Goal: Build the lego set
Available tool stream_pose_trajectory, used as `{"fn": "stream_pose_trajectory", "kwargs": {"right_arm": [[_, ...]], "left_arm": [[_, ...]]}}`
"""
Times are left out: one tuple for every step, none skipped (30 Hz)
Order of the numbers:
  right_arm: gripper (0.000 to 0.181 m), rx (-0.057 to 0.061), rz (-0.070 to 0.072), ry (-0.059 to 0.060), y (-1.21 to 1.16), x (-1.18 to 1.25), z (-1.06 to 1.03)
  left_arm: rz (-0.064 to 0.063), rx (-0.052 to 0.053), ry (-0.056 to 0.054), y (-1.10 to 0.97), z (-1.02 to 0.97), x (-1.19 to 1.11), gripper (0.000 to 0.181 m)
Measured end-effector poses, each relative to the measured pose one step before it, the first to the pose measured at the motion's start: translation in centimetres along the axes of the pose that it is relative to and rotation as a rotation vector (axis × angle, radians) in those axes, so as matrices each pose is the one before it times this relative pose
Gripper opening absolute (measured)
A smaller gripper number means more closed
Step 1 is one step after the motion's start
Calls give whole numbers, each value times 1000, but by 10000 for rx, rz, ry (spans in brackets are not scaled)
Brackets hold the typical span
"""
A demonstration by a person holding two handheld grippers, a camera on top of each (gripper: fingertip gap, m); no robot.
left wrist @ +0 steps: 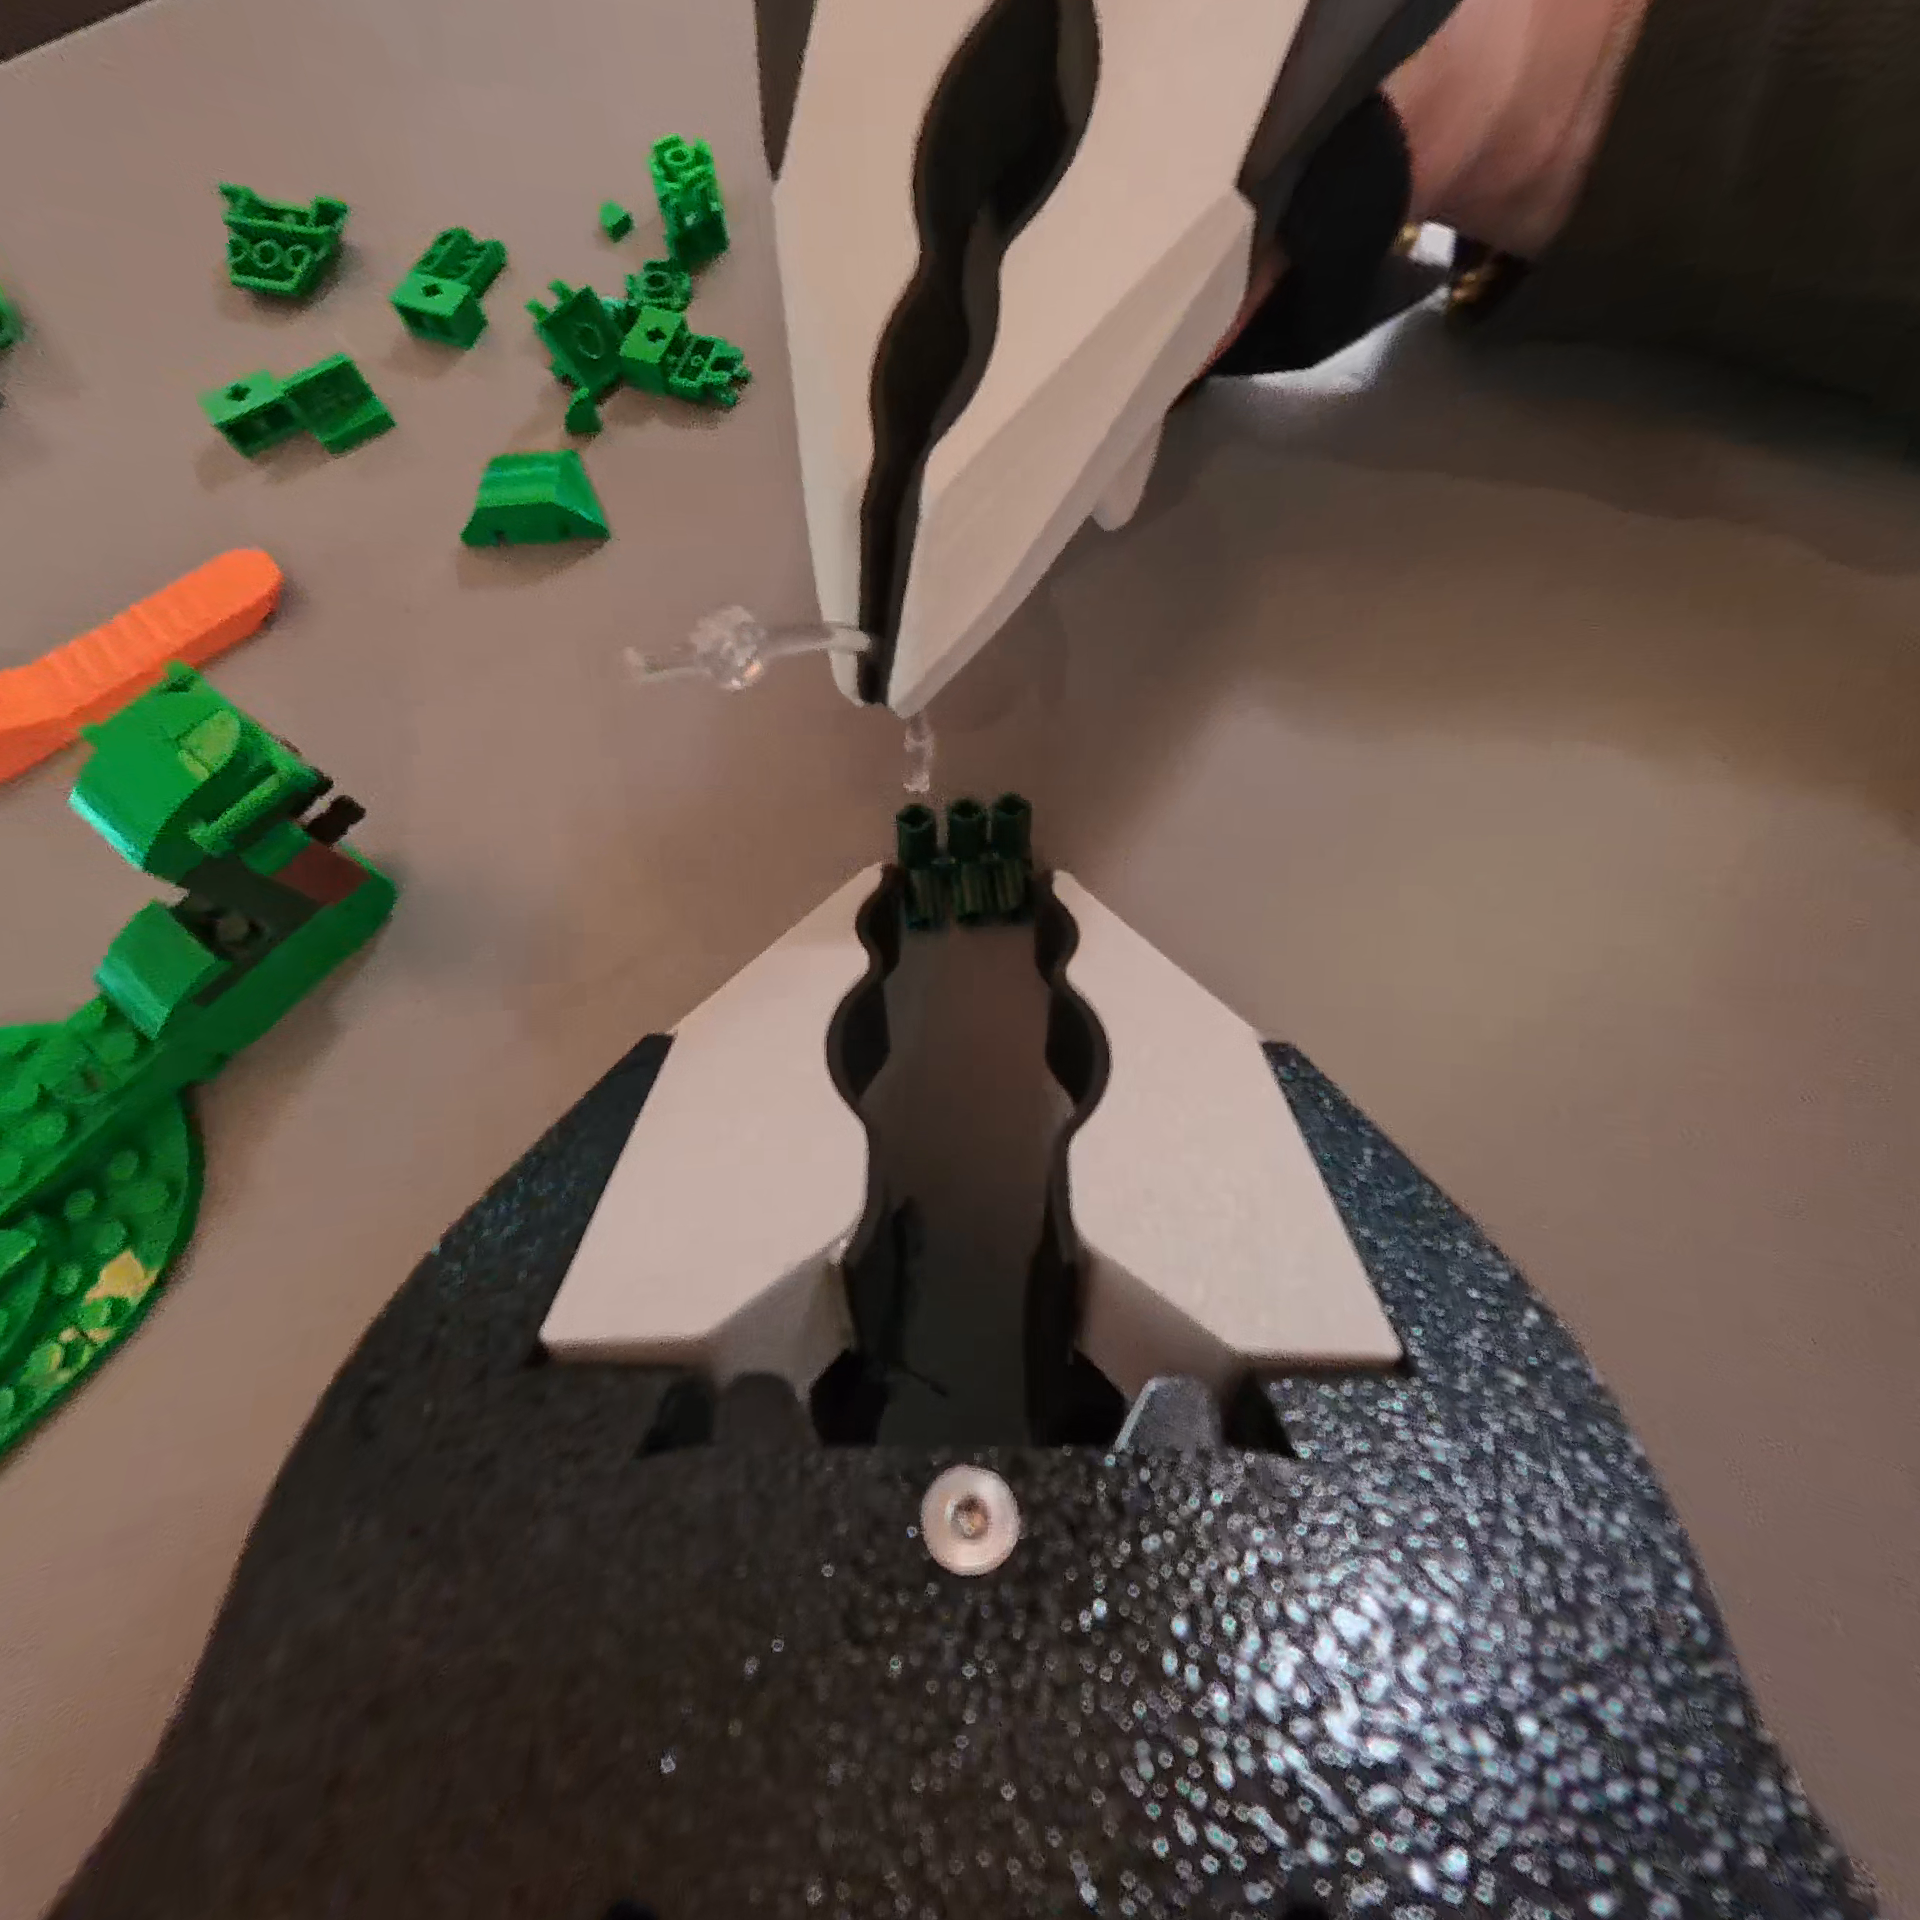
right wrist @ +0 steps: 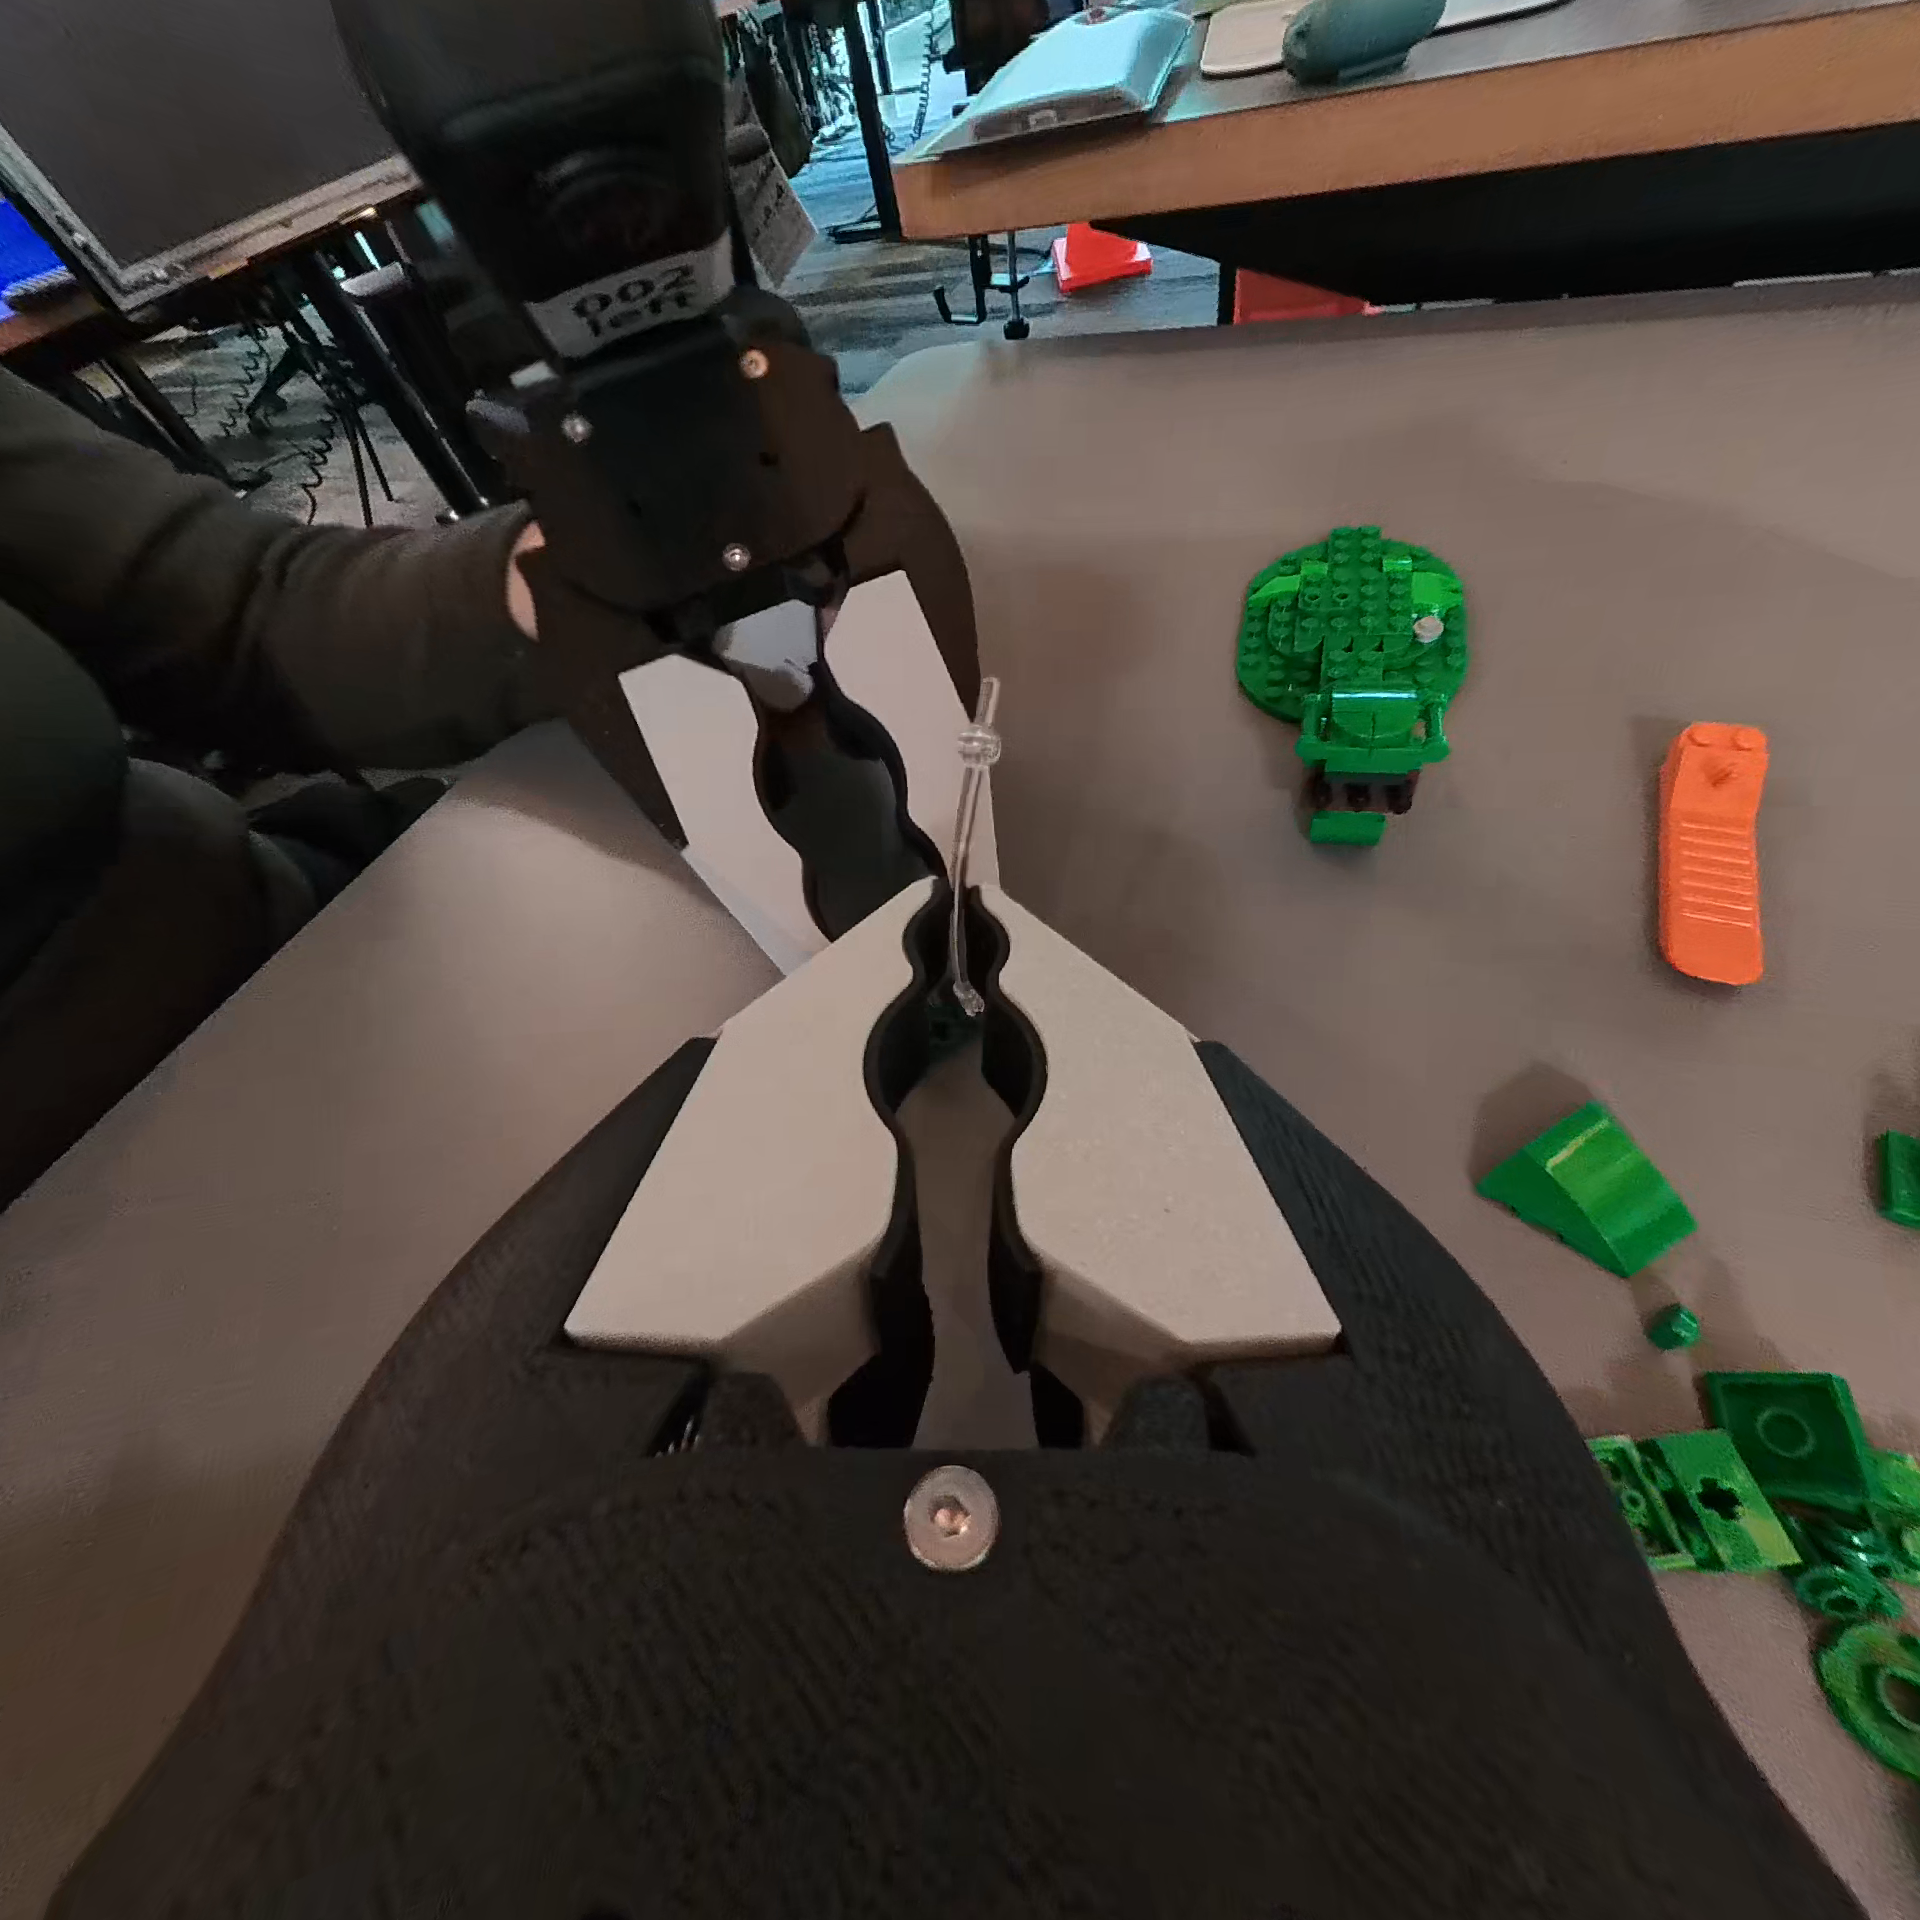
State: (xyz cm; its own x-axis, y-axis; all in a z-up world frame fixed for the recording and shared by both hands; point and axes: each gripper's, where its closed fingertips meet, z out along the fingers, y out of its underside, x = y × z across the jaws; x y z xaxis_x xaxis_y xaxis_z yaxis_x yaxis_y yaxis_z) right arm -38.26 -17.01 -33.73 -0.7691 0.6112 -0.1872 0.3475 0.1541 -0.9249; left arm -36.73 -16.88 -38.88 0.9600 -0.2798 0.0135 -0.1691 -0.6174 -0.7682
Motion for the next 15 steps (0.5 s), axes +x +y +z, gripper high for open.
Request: {"fn": "stream_pose_trajectory", "kwargs": {"right_arm": [[0,-78,-7,-40,87,-3,68],[0,-148,-42,-12,163,-6,141],[0,-173,-70,-1,179,-5,181],[0,-84,-79,-19,71,-19,136],[0,-9,-31,-43,-29,-23,60],[0,29,41,-64,-43,-6,2],[0,46,65,-79,-54,-21,-31],[0,52,34,-62,-67,-46,-41],[0,19,4,-18,-35,9,-12],[0,-50,-13,-13,55,-12,60],[0,-66,-51,-33,60,-78,98],[0,-24,-63,-20,-1,-41,71],[0,-10,-12,-21,2,-23,51],[0,-4,25,-25,-1,-6,17],[0,-3,17,-24,10,-16,-5]], "left_arm": [[193,6,187,18,-29,23,24],[147,1,153,39,-33,21,24],[101,-5,115,17,-17,12,24],[115,11,94,4,-15,29,24],[57,0,63,9,-11,10,24],[25,2,40,-4,3,16,24],[19,9,34,-6,-2,6,24],[20,7,39,1,-8,25,24],[22,6,38,-3,-2,19,24],[32,4,43,-3,0,29,24],[50,-1,70,7,-7,44,24],[52,5,68,1,-6,31,24],[46,4,56,-7,4,23,24],[29,-3,20,-2,5,3,24],[14,10,-3,-7,-1,11,24]]}}
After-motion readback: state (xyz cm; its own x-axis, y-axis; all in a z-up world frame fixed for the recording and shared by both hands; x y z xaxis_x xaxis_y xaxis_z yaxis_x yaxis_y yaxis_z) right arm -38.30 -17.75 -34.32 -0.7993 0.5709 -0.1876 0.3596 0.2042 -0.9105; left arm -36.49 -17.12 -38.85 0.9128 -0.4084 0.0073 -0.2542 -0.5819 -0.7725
